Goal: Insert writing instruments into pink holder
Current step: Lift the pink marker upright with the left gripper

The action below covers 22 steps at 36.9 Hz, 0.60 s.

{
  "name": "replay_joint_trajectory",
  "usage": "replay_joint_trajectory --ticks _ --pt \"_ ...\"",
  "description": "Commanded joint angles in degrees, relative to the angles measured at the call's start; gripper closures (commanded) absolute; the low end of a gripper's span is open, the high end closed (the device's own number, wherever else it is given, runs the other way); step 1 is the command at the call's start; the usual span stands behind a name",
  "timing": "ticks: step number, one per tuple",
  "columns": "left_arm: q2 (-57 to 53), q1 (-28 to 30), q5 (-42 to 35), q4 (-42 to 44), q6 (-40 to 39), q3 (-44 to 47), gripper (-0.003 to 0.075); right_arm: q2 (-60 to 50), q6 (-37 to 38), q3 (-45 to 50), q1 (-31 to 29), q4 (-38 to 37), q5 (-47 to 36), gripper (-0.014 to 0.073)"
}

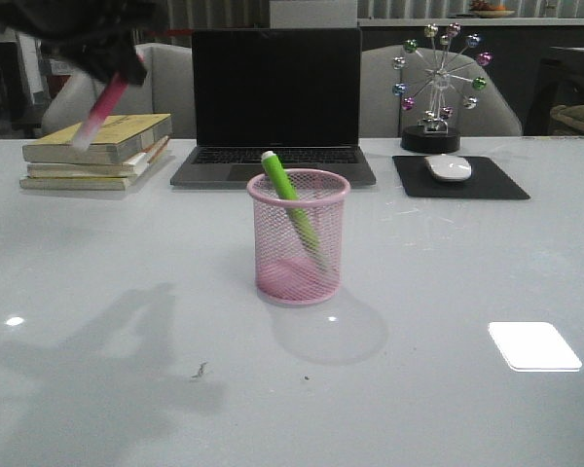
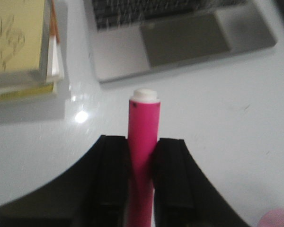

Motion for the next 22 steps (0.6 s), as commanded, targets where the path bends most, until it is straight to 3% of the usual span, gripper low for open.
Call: replay_joint_trajectory --ticks 1,14,22 --pt "-5.23 -3.06 -9.08 -0.06 -0.23 -1.79 0.0629 -0.3 -0.12 -1.59 -0.49 -0.21 -2.84 0.0201" --pt "-6.56 -15.26 -32.19 -0.71 -0.23 6.85 0.0629 -0.3 -0.12 -1.59 -0.49 -0.21 -0.74 0.0201" --pt "-6.56 -21.01 -48.16 -6.14 -0.23 15.2 0.0629 -0.3 -0.12 -1.59 -0.49 -0.21 0.53 0.0201"
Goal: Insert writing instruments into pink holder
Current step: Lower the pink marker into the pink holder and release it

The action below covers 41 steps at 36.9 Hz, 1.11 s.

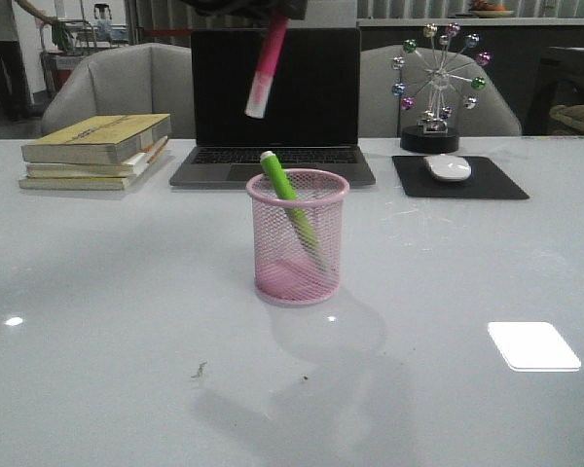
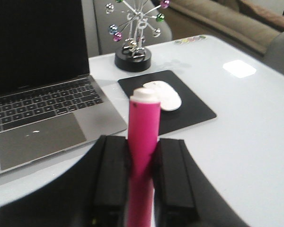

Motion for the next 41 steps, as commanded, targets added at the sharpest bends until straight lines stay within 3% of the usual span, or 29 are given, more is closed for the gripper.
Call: replay_joint_trajectory --ticks 1,5,16,33,36,41 --pt "-3.46 -3.16 -15.15 -2.81 -0.23 2.43 0.0629 -0.3 -0.12 -1.59 -0.49 -0.21 -2.23 0.0201" --pt "-3.34 -5.57 -19.93 -2.83 -0.23 5.2 0.0629 -0.3 -0.12 -1.59 -0.49 -0.21 -1.22 0.0201" --pt "-1.83 -6.46 -22.77 -9.23 -0.23 10.11 0.0629 -0.3 -0.12 -1.59 -0.49 -0.21 0.59 0.0201" --pt "1.34 -6.46 -25.33 -9.22 -0.23 10.82 0.0621 -0.3 -0.12 -1.59 -0.49 -0.21 0.4 0.0201" --pt "1.34 -6.46 -25.62 -8.86 -0.23 10.82 0.0574 -0.3 -0.12 -1.59 -0.49 -0.21 0.4 0.0201" --pt "1.34 -6.46 -25.66 -8.39 -0.23 10.82 0.0398 -0.3 -0.12 -1.59 -0.49 -0.21 0.34 0.0201"
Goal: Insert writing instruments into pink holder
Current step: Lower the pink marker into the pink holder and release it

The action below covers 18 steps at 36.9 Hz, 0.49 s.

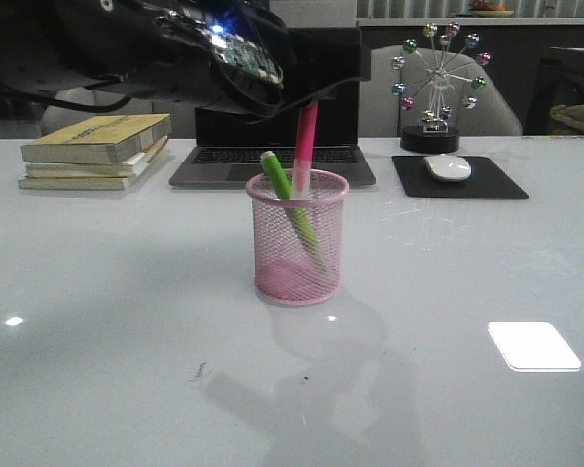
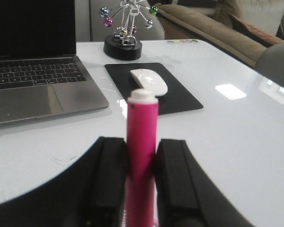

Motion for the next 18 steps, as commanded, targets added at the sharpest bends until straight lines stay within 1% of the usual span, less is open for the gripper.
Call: replay_joint_trajectory --ticks 1,3,5,8,11,14,18 --pt "-2.8 -0.3 -5.2 0.61 -0.23 -1.55 0.0356 -0.3 -0.12 -1.59 -0.49 -0.21 -2.77 0.0201" --pt "-2.8 -0.3 -5.2 0.61 -0.23 -1.55 0.0293 -0.3 -0.12 -1.59 -0.49 -0.21 -2.77 0.0201" --pt "-2.91 -0.3 -5.69 0.61 -0.23 -1.55 0.0269 -0.3 -0.12 -1.59 -0.49 -0.21 -2.77 0.0201" --pt "-3.49 -0.3 -6.68 0.61 -0.23 -1.55 0.0279 -0.3 -0.12 -1.59 -0.49 -0.21 -2.77 0.0201" --pt "-4.98 0.63 -6.99 2.05 -0.11 -1.55 0.0304 -0.3 -0.12 -1.59 -0.49 -0.21 -2.77 0.0201" --pt "-7.12 2.24 -6.0 5.58 0.54 -1.55 0.0328 -0.3 -0.12 -1.59 -0.49 -0.21 -3.17 0.0201" --pt "-11.1 5.24 -3.09 7.25 4.39 -1.55 0.0337 -0.3 -0.12 -1.59 -0.49 -0.21 -4.67 0.0201"
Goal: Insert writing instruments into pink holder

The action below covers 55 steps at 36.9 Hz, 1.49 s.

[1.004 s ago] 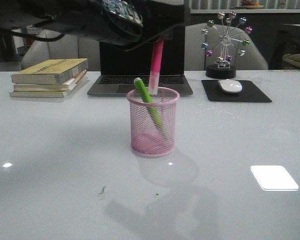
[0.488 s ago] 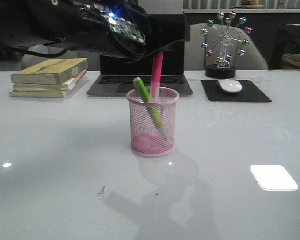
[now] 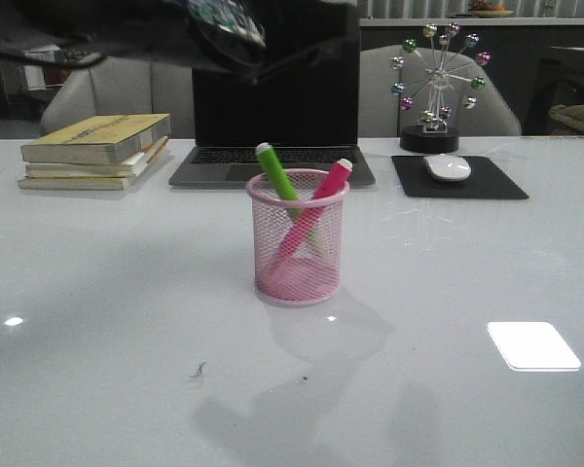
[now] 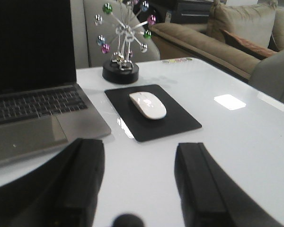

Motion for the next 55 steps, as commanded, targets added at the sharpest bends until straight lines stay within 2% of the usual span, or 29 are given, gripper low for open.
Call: replay_joint_trajectory --ticks 1,10,14,19,24,28,36,45,55 --pt "-7.42 2.85 -2.24 1.84 3.83 -1.55 0.0337 -0.3 -0.12 -1.59 -0.49 -0.21 -4.64 0.0201" --pt "-22.23 13.63 8.27 3.46 5.59 -1.55 0.0337 -0.3 -0.12 -1.59 -0.49 -0.51 -8.13 0.0201" --pt "-29.51 20.54 17.94 7.71 5.59 -1.55 0.0335 -0.3 -0.12 -1.59 -0.49 -1.28 -10.48 0.0201" --pt "-37.38 29.62 30.46 8.08 5.59 -0.91 0.0335 -0.3 -0.12 -1.59 -0.49 -1.4 -13.96 0.0201" --pt "-44.67 37.3 32.09 7.09 5.59 4.85 0.0335 -0.3 -0.12 -1.59 -0.49 -1.4 -15.38 0.0201" --pt "-51.56 41.55 33.72 6.74 5.59 12.99 0.0335 -0.3 -0.12 -1.59 -0.49 -1.4 -16.34 0.0201" --pt "-63.69 42.25 34.66 5.1 5.59 26.48 0.0335 -0.3 -0.12 -1.59 -0.49 -1.4 -17.34 0.0201" --pt "-65.69 40.51 34.15 5.1 5.59 28.68 0.0335 -0.3 -0.12 -1.59 -0.49 -1.4 -17.34 0.0211" --pt "-65.69 37.74 33.31 5.1 5.59 28.68 0.0336 -0.3 -0.12 -1.59 -0.49 -1.4 -17.34 0.0474"
